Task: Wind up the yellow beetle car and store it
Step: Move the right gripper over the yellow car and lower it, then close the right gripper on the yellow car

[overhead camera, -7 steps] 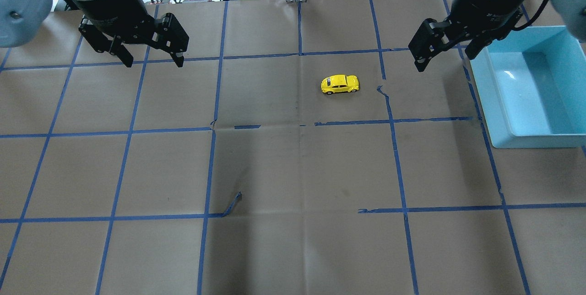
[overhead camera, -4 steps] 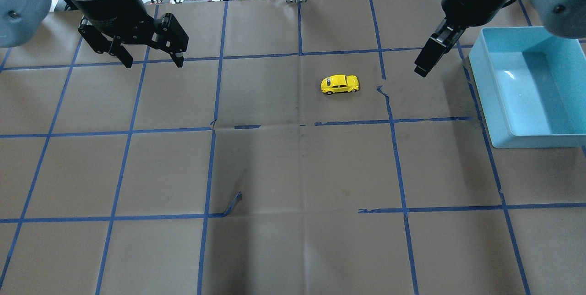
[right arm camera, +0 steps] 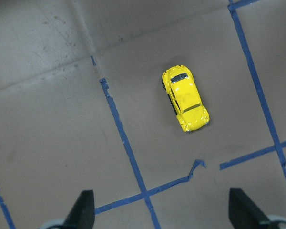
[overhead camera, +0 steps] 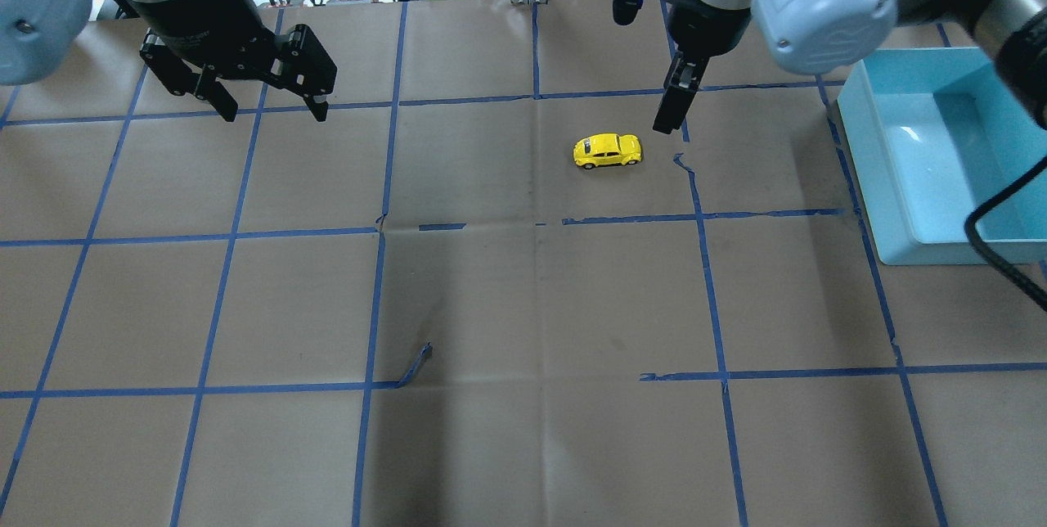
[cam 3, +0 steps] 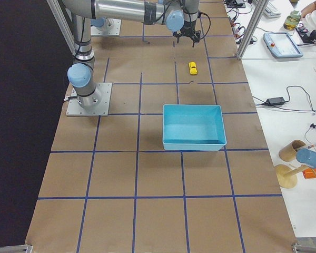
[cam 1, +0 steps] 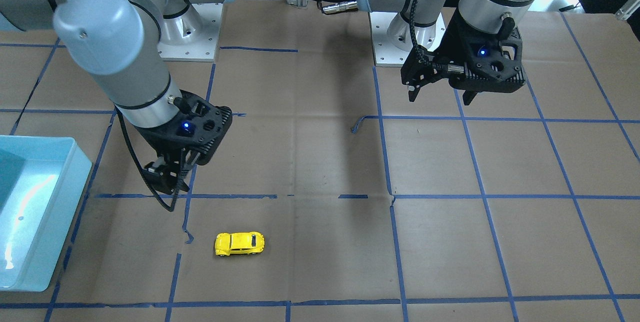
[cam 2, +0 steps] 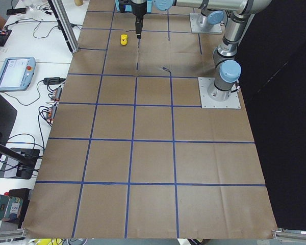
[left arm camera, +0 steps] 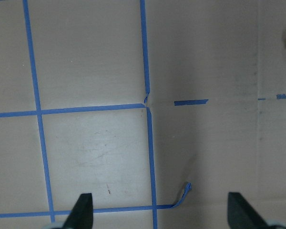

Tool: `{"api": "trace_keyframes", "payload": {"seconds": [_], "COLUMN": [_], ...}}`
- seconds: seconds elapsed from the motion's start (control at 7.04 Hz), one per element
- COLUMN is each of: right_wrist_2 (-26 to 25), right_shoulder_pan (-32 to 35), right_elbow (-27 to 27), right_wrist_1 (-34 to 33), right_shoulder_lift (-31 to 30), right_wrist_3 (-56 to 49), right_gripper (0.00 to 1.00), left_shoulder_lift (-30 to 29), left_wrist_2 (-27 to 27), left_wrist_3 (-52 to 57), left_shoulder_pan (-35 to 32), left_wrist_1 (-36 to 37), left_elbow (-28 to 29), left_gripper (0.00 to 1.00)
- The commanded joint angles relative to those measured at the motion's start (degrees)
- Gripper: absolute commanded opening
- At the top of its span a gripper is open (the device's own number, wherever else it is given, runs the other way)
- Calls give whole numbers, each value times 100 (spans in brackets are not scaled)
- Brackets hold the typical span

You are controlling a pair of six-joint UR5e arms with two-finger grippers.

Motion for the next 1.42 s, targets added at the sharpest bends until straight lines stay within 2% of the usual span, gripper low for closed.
{"api": "trace_keyframes", "payload": {"seconds": [0.0, 0.43, 0.57, 1.28], "right_wrist_2": [-191, -155, -164, -208], "right_shoulder_pan": [197, 407, 416, 364], "right_elbow": [-1, 8, 51, -18], "right_wrist_1": [-622, -904, -1559, -2056], "right_shoulder_lift": [634, 1144, 1372, 2015], "right_wrist_3": [-783, -1671, -1883, -1903], "right_gripper": [100, 100, 100, 100], "left_shoulder_lift": [0, 9, 9, 0], "left_wrist_2": [0, 0, 0, 0], "left_wrist_3": [0, 0, 0, 0], "left_shoulder_pan": [0, 0, 0, 0], "left_wrist_1": [0, 0, 0, 9], "left_elbow": [4, -5, -5, -5], "left_gripper": [99, 99, 99, 99]}}
